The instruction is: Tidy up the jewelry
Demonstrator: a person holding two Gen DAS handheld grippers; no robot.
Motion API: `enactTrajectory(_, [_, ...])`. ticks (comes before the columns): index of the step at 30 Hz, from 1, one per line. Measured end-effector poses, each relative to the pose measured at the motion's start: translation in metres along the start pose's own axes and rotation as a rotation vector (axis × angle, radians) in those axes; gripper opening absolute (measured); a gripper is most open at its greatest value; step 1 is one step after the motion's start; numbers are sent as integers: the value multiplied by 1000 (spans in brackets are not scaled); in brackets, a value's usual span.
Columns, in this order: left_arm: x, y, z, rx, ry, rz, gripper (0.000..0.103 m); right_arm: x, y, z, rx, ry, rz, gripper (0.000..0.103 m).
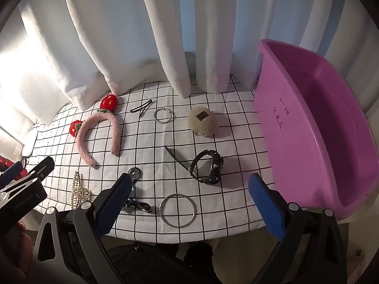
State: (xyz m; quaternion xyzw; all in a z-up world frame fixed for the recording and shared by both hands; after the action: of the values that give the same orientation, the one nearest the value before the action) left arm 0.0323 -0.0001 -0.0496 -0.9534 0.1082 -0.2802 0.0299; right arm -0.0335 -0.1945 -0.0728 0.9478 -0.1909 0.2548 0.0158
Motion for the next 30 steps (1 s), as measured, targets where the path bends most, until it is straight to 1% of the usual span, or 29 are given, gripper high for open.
enactTrajectory(5, [-2, -2, 0, -6, 14, -2, 97, 1, -1, 0, 0, -2, 0, 94])
enactTrajectory(10, [1, -1, 0, -2, -3, -4, 97, 1, -1, 0, 3, -3, 1, 94])
enactTrajectory(30, [1, -1, 1, -3, 0, -14, 97, 0, -2, -1, 1, 0, 0, 94])
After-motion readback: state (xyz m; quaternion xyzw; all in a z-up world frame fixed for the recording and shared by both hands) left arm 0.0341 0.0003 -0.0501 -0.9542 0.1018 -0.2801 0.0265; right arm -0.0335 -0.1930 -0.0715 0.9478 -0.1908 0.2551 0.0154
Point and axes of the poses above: each gripper's, at about its wrist camera, not at the fingertips, and z roughly the way its jaws point, y to its right, x to its top, the point moved 6 cm from there along z, roughly the way its jaws point, and after that the axes turned 2 degrees about z, right-handed, at the moved point
